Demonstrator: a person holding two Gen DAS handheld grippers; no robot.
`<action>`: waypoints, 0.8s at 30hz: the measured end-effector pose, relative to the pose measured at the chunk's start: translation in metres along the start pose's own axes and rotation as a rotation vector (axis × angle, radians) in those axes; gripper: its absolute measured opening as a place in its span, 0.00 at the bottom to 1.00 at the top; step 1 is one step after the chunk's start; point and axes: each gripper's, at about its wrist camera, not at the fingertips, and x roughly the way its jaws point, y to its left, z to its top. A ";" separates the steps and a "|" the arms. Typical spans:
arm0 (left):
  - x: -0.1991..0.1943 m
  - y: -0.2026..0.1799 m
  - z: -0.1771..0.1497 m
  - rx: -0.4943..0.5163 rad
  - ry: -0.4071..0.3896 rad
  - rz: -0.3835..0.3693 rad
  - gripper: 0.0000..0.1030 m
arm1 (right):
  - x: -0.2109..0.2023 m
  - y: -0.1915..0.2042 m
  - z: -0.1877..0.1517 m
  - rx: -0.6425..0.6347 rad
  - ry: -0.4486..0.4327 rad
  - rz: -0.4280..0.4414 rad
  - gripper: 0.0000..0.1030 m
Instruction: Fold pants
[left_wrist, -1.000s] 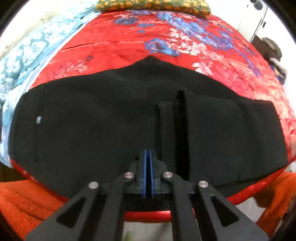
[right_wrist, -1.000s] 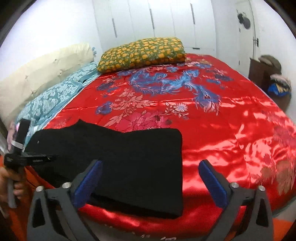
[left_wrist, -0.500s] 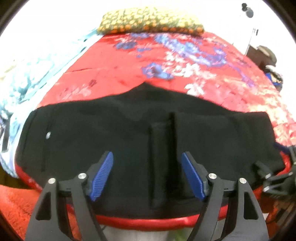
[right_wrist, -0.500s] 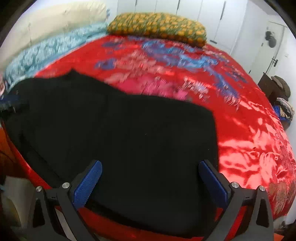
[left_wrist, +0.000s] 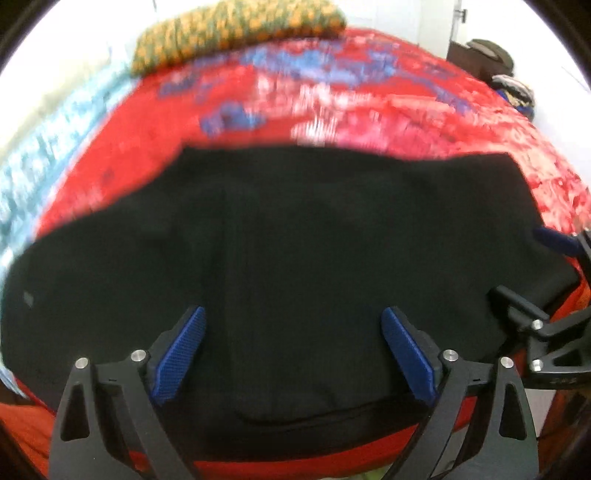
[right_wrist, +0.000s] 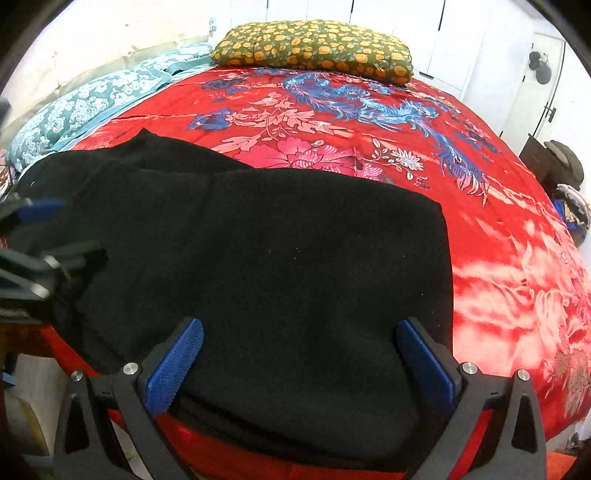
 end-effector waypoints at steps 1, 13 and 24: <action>-0.001 0.004 -0.001 -0.027 -0.009 -0.009 1.00 | 0.000 0.000 0.000 -0.002 0.002 0.000 1.00; 0.007 0.016 -0.006 -0.089 0.033 -0.043 1.00 | 0.001 0.001 0.000 -0.002 0.002 -0.004 1.00; 0.009 0.016 -0.004 -0.087 0.039 -0.045 1.00 | 0.002 0.002 0.000 -0.006 -0.002 -0.017 1.00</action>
